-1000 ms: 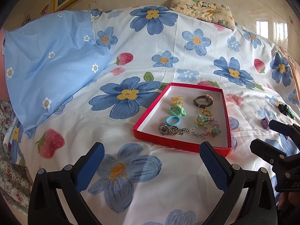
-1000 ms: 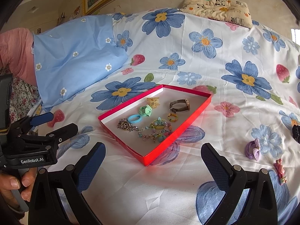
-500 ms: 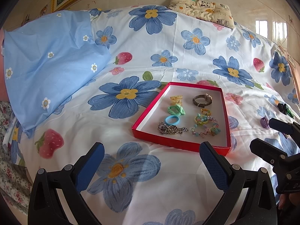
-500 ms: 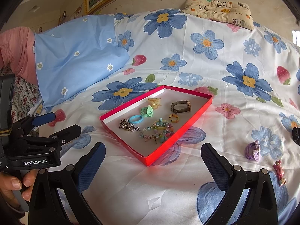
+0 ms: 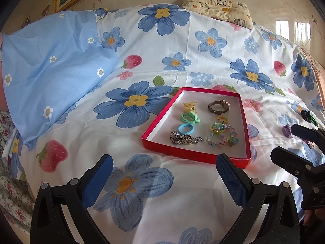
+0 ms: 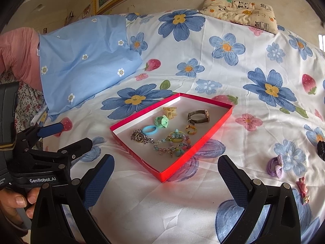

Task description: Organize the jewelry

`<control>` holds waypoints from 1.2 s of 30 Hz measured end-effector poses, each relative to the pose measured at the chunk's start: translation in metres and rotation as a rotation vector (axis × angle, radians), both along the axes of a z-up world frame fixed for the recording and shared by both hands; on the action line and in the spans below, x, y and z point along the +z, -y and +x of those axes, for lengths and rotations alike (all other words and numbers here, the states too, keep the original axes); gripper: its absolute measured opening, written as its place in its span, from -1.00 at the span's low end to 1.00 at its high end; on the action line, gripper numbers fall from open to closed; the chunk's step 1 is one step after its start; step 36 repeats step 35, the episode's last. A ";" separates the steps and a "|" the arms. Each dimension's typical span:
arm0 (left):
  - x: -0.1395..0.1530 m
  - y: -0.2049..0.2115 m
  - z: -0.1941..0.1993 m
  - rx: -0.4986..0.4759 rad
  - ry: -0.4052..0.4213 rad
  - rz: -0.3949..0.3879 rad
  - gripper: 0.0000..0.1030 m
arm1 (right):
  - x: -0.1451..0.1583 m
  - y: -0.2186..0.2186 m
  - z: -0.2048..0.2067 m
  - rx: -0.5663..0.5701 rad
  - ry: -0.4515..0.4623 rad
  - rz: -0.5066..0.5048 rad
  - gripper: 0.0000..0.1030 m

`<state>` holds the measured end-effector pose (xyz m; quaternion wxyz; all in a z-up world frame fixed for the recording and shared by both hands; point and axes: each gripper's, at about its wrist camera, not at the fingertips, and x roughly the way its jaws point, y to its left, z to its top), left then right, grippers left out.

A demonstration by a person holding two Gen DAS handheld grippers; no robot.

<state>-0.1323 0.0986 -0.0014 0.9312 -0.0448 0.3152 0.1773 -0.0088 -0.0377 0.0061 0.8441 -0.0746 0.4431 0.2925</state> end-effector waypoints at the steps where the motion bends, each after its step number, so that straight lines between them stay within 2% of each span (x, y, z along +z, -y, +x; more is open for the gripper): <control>1: -0.001 0.000 0.001 0.000 0.000 0.001 0.99 | 0.000 0.000 0.000 -0.001 0.001 0.000 0.99; 22: -0.003 -0.002 0.007 -0.004 -0.009 0.000 0.99 | -0.001 0.000 0.006 -0.004 -0.012 0.005 0.99; 36: -0.004 -0.004 0.025 -0.018 -0.029 -0.012 0.99 | -0.009 0.001 0.014 -0.012 -0.043 -0.006 0.99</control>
